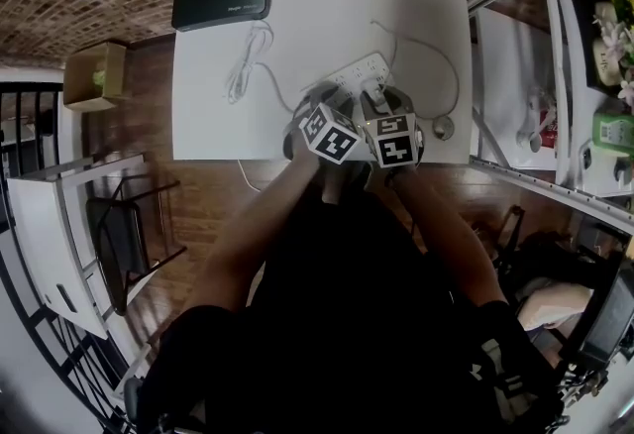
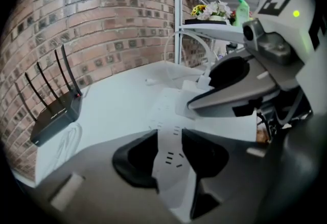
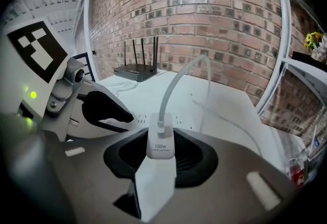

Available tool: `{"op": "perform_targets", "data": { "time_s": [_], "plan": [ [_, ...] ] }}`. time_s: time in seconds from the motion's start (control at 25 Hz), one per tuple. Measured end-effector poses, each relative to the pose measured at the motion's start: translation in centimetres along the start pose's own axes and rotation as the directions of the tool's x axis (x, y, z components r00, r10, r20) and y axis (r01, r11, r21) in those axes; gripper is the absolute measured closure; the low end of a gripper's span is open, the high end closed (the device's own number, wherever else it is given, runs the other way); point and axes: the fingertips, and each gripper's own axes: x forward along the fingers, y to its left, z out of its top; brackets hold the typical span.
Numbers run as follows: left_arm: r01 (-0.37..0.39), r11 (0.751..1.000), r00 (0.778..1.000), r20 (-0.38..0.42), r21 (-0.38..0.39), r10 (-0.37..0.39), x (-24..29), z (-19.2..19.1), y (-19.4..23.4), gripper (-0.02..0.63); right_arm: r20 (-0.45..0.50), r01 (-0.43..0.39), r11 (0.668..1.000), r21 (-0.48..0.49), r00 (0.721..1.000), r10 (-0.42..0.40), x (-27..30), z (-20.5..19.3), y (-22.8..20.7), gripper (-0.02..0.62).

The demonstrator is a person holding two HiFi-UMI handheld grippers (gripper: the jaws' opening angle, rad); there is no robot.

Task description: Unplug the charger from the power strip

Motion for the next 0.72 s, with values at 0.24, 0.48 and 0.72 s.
{"op": "perform_targets", "data": {
  "time_s": [0.24,0.48,0.72],
  "plan": [
    [0.016,1.000,1.000,-0.010,-0.016,-0.016,0.12,0.03,-0.04,0.449,0.001,0.001,1.000,0.009,1.000,-0.001,-0.12,-0.02,-0.11,0.454],
    [0.027,0.999,0.999,-0.022,-0.033,-0.028,0.13,0.02,-0.11,0.449,-0.001,0.002,1.000,0.017,1.000,-0.002,-0.31,-0.15,-0.17,0.454],
    [0.027,0.999,1.000,-0.010,-0.042,-0.027,0.17,-0.02,-0.02,0.449,0.002,0.000,1.000,0.022,1.000,0.000,-0.27,-0.13,-0.11,0.454]
  ]
}}
